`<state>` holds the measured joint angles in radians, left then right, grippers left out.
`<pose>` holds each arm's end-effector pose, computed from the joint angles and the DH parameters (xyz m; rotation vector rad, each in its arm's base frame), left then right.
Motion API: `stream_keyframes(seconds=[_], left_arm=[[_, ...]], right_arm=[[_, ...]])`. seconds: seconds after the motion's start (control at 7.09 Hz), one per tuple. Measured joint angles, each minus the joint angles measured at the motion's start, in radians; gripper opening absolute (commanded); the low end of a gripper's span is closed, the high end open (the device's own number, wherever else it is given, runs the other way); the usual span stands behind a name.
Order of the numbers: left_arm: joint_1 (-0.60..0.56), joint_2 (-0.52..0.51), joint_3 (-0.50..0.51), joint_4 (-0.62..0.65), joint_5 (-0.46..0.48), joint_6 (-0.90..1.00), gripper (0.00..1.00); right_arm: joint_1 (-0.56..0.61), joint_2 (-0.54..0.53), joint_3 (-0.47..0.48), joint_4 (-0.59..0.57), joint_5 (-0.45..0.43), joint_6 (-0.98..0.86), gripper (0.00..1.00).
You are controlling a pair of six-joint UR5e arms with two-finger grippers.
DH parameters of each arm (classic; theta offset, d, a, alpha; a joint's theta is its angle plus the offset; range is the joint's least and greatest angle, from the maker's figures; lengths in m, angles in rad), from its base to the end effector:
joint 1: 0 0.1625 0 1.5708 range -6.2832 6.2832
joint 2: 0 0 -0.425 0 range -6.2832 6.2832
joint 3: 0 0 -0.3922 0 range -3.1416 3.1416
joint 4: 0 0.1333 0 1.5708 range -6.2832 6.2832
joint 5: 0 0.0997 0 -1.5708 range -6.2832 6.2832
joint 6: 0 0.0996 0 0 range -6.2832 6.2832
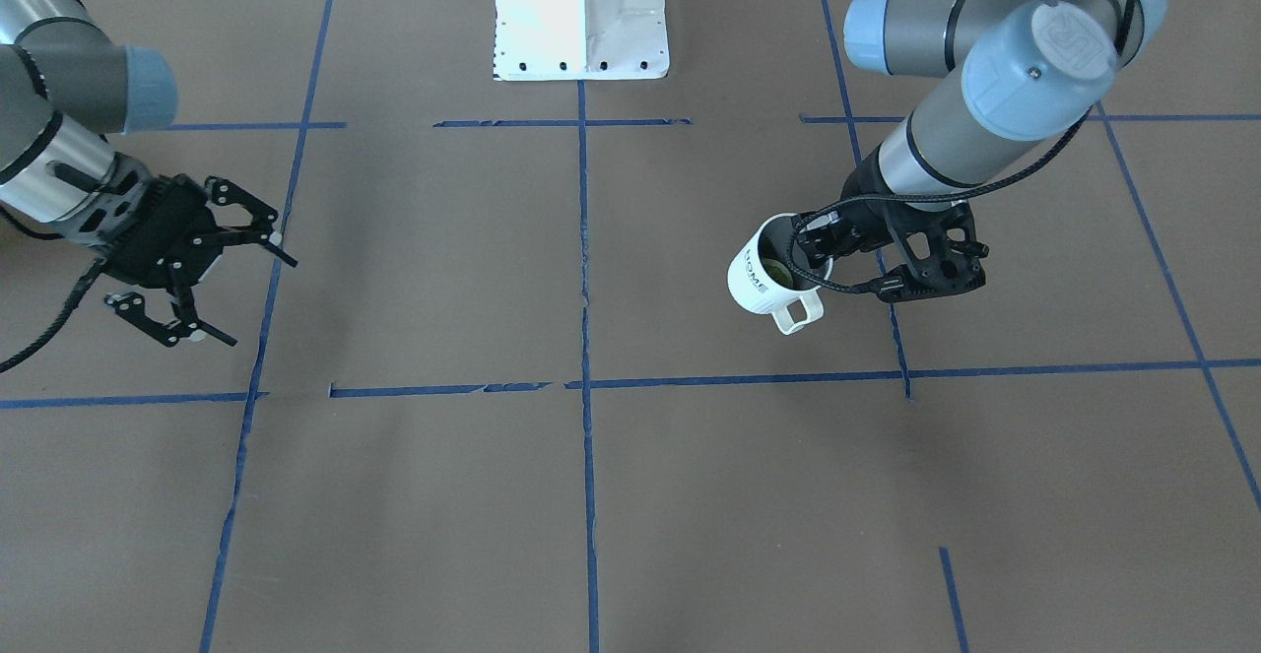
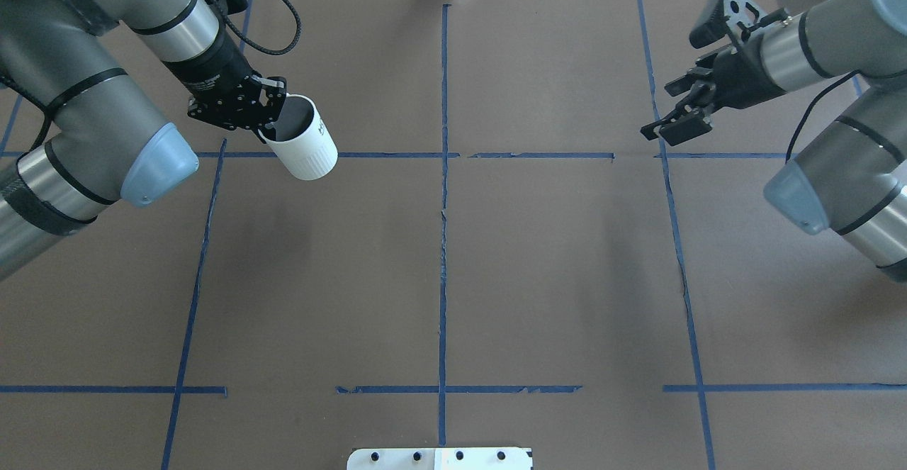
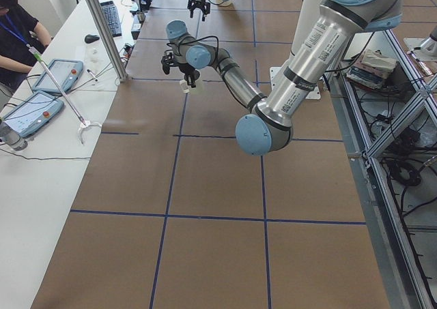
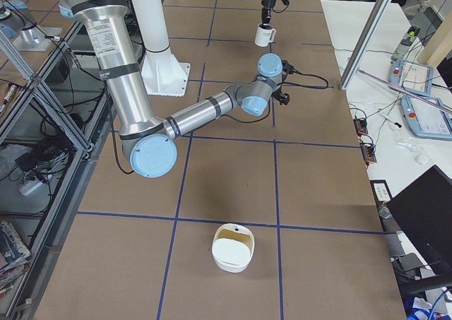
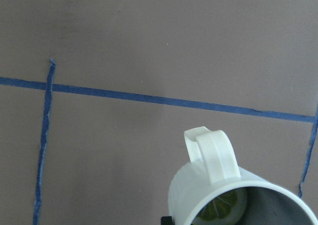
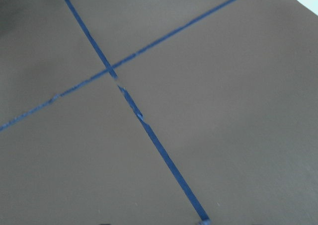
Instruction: Left arm hands cup to right arm to dump lemon
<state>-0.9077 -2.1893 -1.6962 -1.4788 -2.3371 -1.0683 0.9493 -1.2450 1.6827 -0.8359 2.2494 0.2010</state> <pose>0.3543 -0.5579 0.2397 -0.1607 0.9481 -0.1239 -0.2926 -0.5301 0.3371 0.8091 -1.0189 -0.7576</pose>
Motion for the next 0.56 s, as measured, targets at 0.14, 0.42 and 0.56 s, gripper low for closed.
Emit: stream_keyframes(seconds=[0.14, 0.42, 0.56], left_arm=[[0.019, -0.022, 0.014, -0.001, 0.002, -0.057, 0.00], [0.043, -0.064, 0.042, -0.013, 0.005, -0.175, 0.00], [0.057, -0.081, 0.054, -0.040, 0.006, -0.250, 0.00]], right_arm=[[-0.091, 0.018, 0.001, 0.104, -0.122, 0.093, 0.96], [-0.304, 0.028, 0.000, 0.339, -0.457, 0.239, 0.99], [-0.422, 0.044, 0.000, 0.414, -0.668, 0.265, 0.99]])
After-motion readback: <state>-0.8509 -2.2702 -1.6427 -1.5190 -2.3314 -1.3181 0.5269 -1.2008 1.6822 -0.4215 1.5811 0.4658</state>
